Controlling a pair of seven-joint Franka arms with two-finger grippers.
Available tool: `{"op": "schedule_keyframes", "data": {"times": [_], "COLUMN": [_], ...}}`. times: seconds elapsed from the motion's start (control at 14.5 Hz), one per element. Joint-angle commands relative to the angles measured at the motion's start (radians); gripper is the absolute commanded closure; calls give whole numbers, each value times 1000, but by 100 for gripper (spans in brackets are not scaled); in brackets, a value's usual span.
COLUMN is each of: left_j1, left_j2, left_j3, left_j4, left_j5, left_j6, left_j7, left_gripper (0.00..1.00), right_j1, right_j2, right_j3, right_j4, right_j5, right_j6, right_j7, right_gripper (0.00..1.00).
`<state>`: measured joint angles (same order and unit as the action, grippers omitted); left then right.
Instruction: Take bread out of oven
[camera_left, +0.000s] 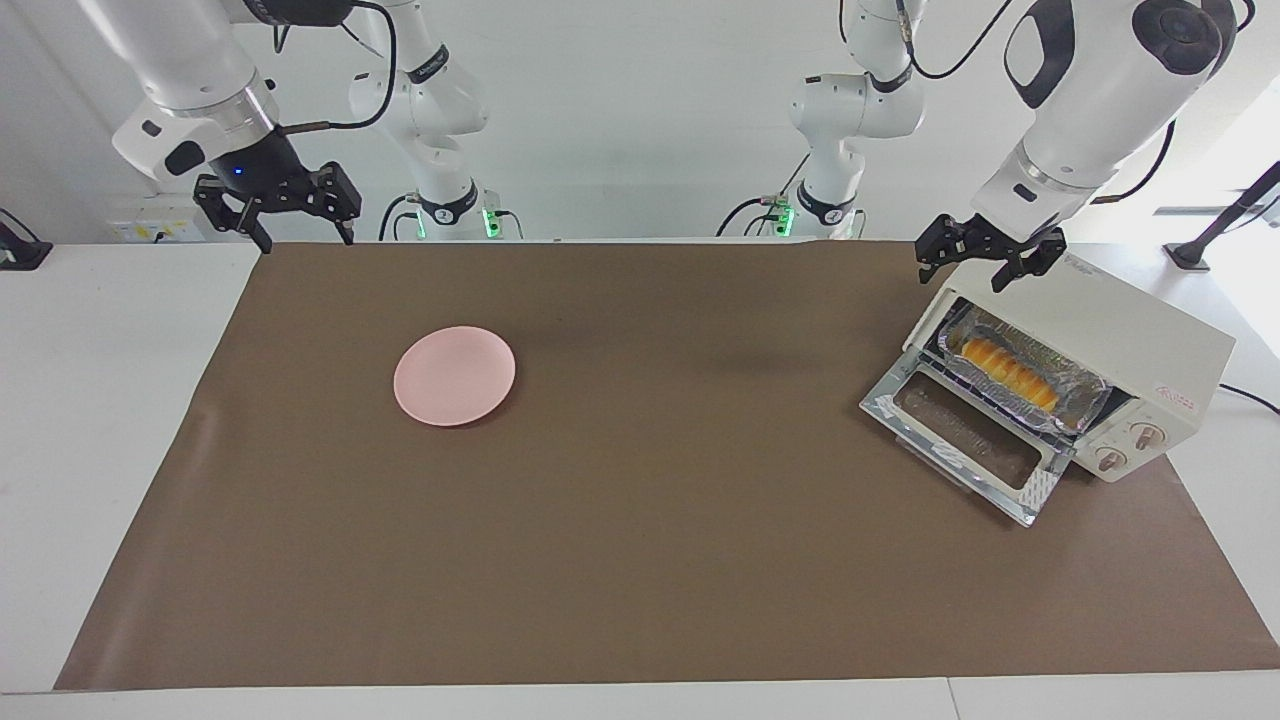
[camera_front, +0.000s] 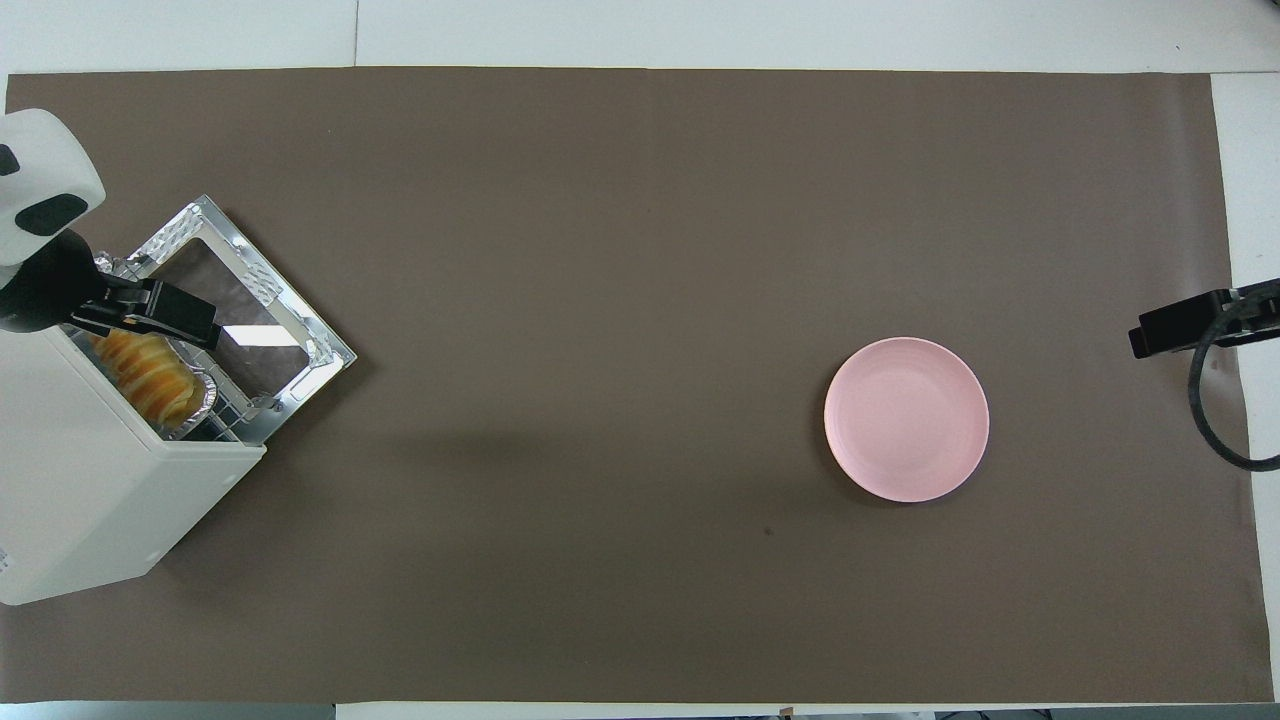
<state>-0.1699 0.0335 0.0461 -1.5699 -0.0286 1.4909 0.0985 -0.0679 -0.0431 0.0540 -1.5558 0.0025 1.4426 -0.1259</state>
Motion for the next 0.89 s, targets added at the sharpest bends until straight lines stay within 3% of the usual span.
{"op": "schedule_keyframes", "data": {"times": [0.0,0.41,0.69,0.83], "left_j1": [15,16,23,26], "left_j2": [9,3,31,87], "left_j3": [-15,-8,-6,-2], "left_j4": [25,18,27,62], "left_j5": [2,1,2,4], "left_j6": [-27,-21,2,23], "left_j7": [3,-6,-224,-339], "left_gripper": [0,0,0,0], "right_j1": [-6,-6,-6,-6], "right_j2": [-17,-17,-17,-17], "right_j3": [0,0,0,0], "right_j4": [-17,-17,-17,-17], "right_j5": [13,13,13,13], "right_j6": [-10,-10,-8,-8], "right_j7": [-15,-17,-15,-15], "right_gripper": [0,0,0,0]}}
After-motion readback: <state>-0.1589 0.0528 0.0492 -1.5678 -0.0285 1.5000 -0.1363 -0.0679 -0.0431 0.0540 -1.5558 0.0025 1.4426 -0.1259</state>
